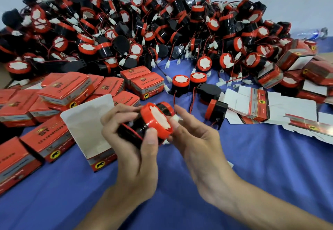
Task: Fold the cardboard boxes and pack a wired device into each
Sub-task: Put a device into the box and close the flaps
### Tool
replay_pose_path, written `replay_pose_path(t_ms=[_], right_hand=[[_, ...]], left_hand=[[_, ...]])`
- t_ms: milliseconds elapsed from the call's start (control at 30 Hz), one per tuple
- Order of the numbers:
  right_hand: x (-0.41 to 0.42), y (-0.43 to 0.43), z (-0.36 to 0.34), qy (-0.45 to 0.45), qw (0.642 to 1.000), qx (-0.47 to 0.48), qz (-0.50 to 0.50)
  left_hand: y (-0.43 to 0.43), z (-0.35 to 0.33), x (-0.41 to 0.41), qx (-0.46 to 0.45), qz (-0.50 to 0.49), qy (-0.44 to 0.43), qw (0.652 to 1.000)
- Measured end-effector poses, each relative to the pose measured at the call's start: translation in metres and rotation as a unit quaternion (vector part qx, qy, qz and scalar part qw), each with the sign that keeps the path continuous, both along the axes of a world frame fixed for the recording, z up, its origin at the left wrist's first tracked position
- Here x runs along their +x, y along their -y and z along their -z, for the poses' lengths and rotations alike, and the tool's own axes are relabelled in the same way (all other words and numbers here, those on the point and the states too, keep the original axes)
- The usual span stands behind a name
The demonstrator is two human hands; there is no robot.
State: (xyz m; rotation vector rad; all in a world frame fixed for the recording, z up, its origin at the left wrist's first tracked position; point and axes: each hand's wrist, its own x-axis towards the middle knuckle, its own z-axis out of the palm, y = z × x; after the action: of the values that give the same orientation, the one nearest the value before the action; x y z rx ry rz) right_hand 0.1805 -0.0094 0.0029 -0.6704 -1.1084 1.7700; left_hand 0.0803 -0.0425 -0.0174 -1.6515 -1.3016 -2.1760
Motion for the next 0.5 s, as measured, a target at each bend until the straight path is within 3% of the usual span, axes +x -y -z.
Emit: replay_pose_path(t_ms=[100,233,367,500], right_hand=[[0.001,-0.003,0.000,0.039,0.998,-0.021,-0.051],[0.004,-0.009,-0.009,0.013,0.989,-0.031,-0.142],[0.009,-0.014,-0.012,0.039,0.981,0.075,-0.173],[0.010,-0.016,-0.022,0.047,0.964,0.177,-0.192]], left_hand=[[-0.001,0.009,0.004,0.004,0.025,-0.057,0.998],[-0.004,0.011,0.003,-0.015,0.055,-0.082,0.995],[0.000,0.009,-0.010,-0.048,0.146,-0.095,0.984],[0.004,-0.004,-0.012,-0.034,0.155,-0.137,0.978]])
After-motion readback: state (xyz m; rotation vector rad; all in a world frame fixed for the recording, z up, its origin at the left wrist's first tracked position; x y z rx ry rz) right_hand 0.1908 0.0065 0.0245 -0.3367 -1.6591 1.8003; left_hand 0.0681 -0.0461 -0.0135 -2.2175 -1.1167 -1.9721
